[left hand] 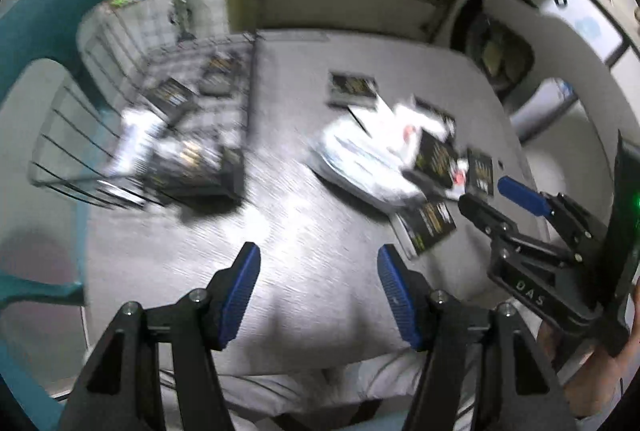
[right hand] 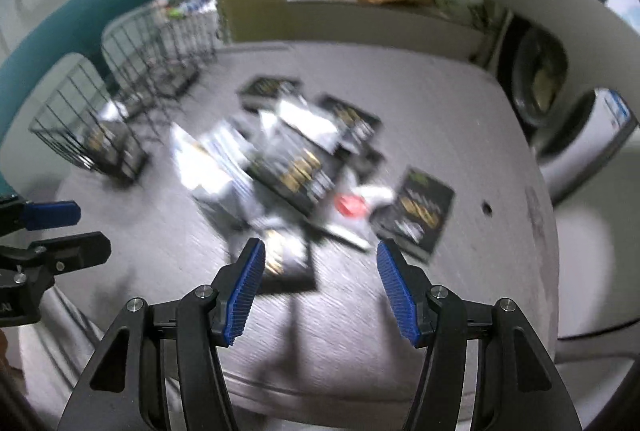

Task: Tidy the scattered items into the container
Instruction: 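Return both grippers to the remaining packs on the table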

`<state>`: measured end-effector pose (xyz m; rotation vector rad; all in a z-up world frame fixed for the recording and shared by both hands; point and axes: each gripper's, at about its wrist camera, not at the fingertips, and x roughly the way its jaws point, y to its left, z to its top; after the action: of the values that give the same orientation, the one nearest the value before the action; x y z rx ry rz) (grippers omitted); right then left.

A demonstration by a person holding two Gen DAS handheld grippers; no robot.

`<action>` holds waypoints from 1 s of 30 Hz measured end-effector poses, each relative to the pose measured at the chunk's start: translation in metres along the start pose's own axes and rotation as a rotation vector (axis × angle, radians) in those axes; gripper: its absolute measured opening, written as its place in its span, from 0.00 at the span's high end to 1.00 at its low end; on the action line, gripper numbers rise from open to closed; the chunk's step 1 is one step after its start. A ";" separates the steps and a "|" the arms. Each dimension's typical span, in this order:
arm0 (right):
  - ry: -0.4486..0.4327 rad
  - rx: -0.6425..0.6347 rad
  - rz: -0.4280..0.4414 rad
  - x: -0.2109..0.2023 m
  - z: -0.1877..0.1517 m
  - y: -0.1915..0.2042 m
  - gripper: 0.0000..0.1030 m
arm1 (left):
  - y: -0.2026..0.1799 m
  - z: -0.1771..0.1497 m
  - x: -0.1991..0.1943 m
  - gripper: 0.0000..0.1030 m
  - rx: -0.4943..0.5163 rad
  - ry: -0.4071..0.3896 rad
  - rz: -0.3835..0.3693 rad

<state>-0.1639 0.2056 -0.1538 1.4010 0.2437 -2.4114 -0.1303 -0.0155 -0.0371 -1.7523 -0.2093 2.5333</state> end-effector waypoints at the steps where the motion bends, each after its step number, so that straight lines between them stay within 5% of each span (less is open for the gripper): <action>1: 0.008 0.003 -0.010 0.005 -0.004 -0.006 0.43 | -0.008 -0.003 0.010 0.35 0.008 0.014 0.000; 10: 0.021 0.015 -0.011 0.032 -0.011 -0.031 0.43 | -0.034 -0.010 0.076 0.35 -0.003 0.086 0.028; 30: 0.027 -0.054 0.035 0.026 -0.033 0.013 0.43 | -0.032 -0.008 0.101 0.35 -0.023 0.098 0.063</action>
<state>-0.1441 0.1990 -0.1924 1.4037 0.2872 -2.3411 -0.1596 0.0288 -0.1286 -1.9151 -0.1817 2.4891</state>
